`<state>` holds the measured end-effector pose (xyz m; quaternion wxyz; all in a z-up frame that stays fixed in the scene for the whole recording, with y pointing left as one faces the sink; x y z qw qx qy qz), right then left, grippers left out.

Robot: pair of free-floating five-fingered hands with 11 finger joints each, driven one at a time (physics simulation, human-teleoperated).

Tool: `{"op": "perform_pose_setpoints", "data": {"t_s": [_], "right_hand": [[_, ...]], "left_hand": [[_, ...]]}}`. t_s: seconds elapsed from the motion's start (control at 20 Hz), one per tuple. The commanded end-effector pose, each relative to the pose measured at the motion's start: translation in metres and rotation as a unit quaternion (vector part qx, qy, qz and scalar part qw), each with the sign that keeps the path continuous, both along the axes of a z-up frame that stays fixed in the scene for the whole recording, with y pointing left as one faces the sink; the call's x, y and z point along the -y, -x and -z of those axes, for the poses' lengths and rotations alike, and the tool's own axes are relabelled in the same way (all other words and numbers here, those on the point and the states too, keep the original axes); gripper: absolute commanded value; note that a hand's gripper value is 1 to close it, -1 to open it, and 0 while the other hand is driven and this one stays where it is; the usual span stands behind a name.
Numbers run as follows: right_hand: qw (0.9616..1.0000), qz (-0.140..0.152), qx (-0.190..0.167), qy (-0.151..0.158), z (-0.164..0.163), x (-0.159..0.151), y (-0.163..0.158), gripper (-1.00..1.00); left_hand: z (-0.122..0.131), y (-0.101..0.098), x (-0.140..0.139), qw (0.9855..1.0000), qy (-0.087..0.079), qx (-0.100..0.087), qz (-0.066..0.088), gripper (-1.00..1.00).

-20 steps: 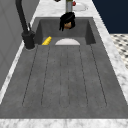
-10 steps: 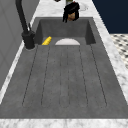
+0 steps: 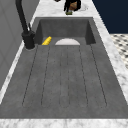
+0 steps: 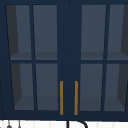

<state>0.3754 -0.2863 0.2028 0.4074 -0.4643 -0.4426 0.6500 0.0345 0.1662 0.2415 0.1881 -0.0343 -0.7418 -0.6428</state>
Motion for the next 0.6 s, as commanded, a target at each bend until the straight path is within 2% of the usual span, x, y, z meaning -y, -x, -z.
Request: {"op": "perform_pose_setpoints", "data": {"t_s": [0.0,0.25,0.55], "right_hand": [[0.9992,0.005,0.041,-0.004,-0.023,0.017,0.010,1.00],[0.9977,-0.007,0.066,-0.011,-0.051,0.038,0.033,1.00],[0.9955,-0.011,0.092,-0.020,-0.075,0.055,0.076,1.00]], "left_hand": [[0.000,0.000,0.000,1.0000,0.000,0.000,0.000,0.00],[0.000,0.000,0.000,1.0000,0.000,0.000,0.000,0.00],[0.000,0.000,0.000,1.0000,0.000,0.000,0.000,0.00]]}}
